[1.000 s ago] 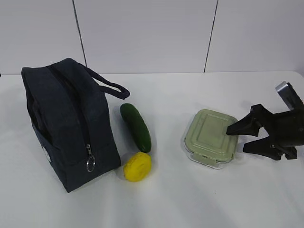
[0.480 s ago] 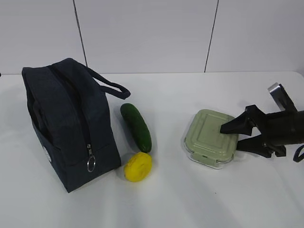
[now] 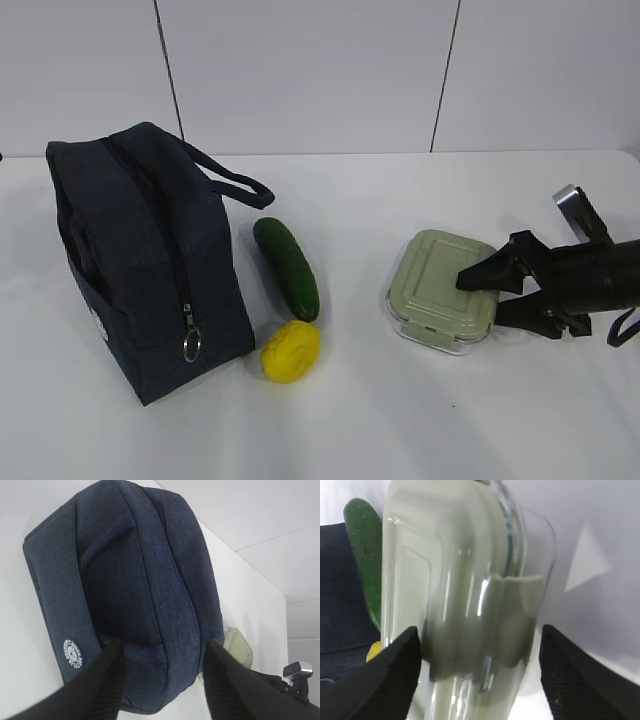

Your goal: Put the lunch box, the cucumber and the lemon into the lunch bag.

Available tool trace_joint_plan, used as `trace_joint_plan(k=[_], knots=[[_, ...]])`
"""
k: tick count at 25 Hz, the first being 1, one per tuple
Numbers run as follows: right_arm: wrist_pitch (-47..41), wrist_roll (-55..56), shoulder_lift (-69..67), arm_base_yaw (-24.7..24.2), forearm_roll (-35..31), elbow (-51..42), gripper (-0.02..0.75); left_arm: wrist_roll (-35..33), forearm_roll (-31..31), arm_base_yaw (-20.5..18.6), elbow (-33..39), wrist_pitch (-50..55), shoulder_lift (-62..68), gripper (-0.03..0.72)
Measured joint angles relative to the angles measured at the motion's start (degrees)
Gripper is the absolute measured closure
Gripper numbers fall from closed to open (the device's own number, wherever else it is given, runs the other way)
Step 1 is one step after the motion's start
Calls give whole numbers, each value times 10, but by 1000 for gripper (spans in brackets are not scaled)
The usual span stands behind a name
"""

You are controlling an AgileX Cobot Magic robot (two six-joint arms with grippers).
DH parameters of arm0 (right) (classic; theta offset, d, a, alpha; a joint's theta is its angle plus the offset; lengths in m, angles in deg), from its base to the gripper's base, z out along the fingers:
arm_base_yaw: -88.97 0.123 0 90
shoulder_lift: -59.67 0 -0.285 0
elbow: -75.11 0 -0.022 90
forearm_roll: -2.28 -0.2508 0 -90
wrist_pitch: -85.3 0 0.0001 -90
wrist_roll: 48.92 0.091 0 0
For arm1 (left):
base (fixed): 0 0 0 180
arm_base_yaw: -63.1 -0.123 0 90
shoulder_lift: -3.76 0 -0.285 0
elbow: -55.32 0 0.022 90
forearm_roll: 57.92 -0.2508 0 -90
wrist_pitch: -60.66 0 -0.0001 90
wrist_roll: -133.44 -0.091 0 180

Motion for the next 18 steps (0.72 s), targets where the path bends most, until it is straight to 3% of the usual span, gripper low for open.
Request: trace_joint_plan(k=[18], knots=[[-6, -11, 0, 0, -14, 0, 310, 0, 0, 0, 0, 0, 0, 314]])
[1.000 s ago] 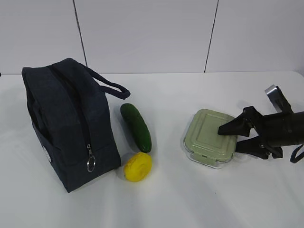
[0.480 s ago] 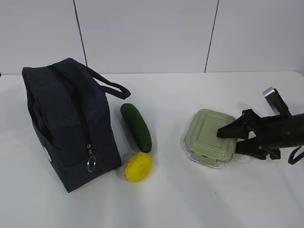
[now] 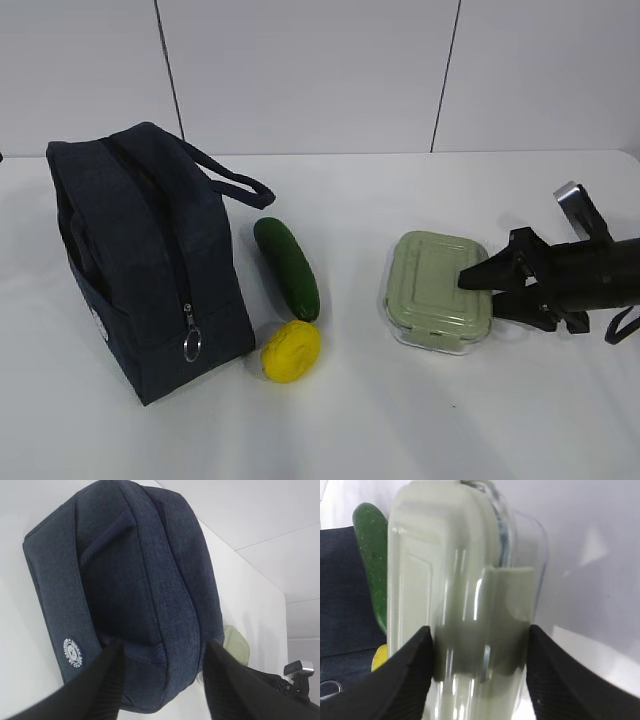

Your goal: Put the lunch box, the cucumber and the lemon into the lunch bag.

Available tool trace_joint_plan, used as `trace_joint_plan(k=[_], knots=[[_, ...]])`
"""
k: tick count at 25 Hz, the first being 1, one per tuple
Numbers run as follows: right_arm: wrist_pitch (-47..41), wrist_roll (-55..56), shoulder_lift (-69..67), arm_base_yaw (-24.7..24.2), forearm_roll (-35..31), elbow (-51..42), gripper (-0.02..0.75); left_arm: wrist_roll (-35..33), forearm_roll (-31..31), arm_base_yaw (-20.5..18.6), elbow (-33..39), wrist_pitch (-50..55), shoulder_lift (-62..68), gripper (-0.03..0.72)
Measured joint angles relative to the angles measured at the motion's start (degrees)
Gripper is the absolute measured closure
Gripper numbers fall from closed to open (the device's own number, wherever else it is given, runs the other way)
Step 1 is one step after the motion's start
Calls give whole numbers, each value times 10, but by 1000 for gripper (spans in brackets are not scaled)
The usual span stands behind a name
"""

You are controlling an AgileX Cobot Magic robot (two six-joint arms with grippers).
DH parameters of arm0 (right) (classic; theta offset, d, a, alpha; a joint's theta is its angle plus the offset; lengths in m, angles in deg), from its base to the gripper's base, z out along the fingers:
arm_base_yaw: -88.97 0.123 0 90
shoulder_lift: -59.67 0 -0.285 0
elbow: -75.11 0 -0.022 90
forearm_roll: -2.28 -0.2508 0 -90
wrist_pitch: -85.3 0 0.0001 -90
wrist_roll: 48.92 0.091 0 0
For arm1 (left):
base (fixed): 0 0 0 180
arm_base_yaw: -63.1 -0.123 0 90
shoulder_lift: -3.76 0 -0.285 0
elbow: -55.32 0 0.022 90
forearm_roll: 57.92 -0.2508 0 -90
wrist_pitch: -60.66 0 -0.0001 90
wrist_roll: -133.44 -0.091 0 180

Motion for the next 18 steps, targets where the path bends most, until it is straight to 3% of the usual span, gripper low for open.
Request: trace_joint_plan(k=[18], knots=[[-7, -5, -1, 0, 0, 0, 337, 0, 0, 0, 0, 1, 0, 314]])
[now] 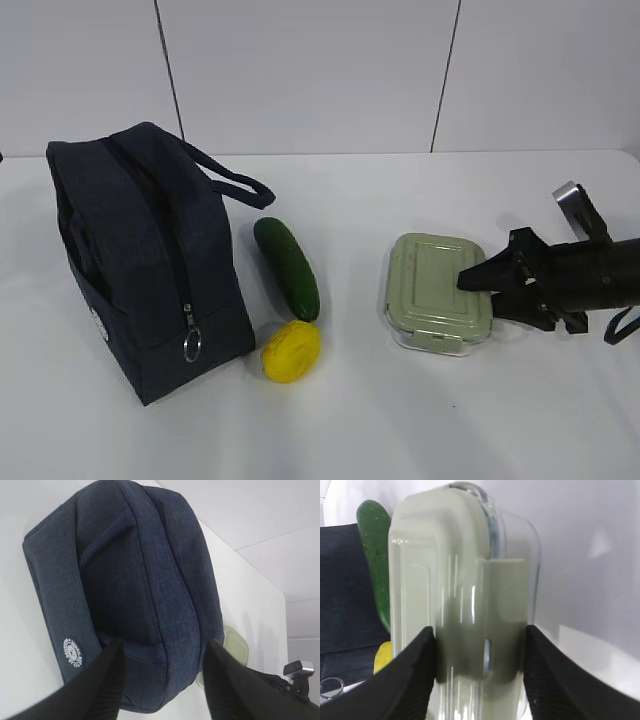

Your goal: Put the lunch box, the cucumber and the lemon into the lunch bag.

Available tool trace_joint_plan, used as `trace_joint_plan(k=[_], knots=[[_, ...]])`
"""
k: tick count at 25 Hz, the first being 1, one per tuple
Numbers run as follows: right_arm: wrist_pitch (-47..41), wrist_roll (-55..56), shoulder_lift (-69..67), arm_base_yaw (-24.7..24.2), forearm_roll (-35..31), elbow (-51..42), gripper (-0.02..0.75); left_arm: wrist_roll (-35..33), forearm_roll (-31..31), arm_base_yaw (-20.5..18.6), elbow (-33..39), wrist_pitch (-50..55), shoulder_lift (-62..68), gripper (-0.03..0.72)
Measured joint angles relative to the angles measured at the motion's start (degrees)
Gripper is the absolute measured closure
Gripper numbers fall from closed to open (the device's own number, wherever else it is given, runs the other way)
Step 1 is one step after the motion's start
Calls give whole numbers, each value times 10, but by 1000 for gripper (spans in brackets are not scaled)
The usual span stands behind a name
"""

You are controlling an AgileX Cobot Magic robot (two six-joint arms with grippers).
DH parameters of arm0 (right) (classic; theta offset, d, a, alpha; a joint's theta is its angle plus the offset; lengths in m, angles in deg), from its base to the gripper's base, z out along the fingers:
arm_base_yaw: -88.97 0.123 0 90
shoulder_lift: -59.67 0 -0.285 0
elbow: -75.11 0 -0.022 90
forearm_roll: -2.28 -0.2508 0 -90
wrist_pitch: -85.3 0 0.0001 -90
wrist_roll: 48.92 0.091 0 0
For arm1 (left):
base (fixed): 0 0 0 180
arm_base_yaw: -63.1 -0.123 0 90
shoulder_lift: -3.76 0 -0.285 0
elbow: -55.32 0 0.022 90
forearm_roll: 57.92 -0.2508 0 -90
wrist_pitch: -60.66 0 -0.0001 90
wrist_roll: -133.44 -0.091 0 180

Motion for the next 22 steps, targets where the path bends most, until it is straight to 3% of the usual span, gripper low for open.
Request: trace_joint_plan(k=[22], knots=[[-32, -4, -3, 0, -5, 0, 340, 0, 0, 0, 0, 0, 0, 314]])
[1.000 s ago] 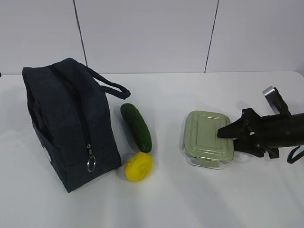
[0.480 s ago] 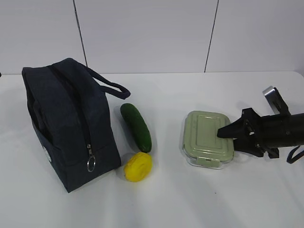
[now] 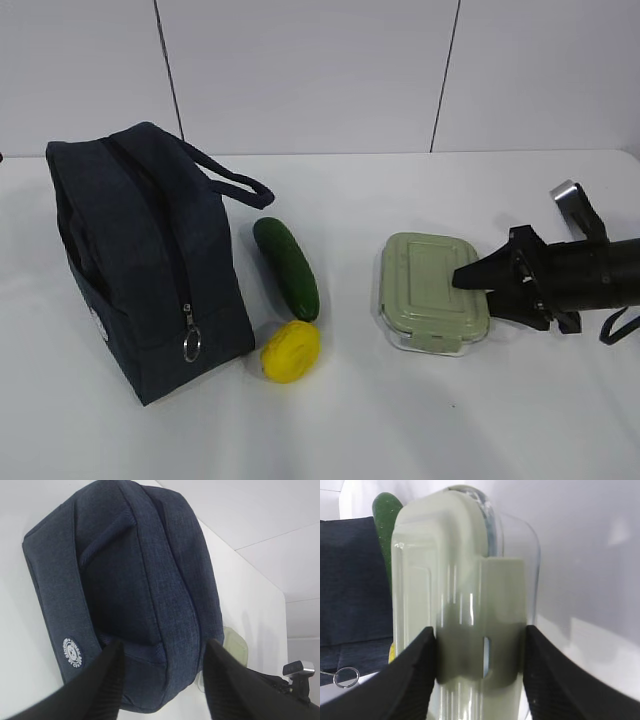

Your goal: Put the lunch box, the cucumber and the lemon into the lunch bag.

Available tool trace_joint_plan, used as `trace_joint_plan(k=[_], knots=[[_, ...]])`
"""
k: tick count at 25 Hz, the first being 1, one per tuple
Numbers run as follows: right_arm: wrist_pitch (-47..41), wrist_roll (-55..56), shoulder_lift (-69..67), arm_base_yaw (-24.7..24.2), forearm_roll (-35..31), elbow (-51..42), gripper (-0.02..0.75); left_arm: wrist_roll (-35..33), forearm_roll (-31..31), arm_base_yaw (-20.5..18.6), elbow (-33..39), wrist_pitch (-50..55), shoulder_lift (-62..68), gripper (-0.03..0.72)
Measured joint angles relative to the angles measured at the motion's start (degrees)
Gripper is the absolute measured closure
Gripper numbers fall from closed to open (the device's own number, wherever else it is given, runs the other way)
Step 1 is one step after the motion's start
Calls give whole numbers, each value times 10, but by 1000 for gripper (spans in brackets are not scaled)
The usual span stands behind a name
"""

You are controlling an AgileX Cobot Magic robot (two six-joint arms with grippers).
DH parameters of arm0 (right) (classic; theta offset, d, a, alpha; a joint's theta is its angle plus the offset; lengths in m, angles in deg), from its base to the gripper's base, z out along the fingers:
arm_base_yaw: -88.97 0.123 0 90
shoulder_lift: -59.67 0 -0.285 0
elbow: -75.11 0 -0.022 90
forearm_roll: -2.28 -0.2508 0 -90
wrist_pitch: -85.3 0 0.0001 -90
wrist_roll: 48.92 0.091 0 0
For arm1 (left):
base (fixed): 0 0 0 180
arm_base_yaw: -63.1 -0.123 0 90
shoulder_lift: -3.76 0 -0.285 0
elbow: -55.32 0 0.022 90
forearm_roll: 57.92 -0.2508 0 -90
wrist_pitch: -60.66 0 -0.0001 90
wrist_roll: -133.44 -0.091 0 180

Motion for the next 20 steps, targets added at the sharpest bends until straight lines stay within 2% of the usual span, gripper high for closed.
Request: trace_joint_plan(k=[12, 15, 20], knots=[[-77, -26, 0, 0, 18, 18, 341, 0, -8, 0, 0, 0, 0, 314], [-88, 2, 0, 0, 31, 38, 341, 0, -14, 0, 0, 0, 0, 314], [-90, 72, 0, 0, 92, 77, 341, 0, -16, 0, 0, -11, 6, 314]])
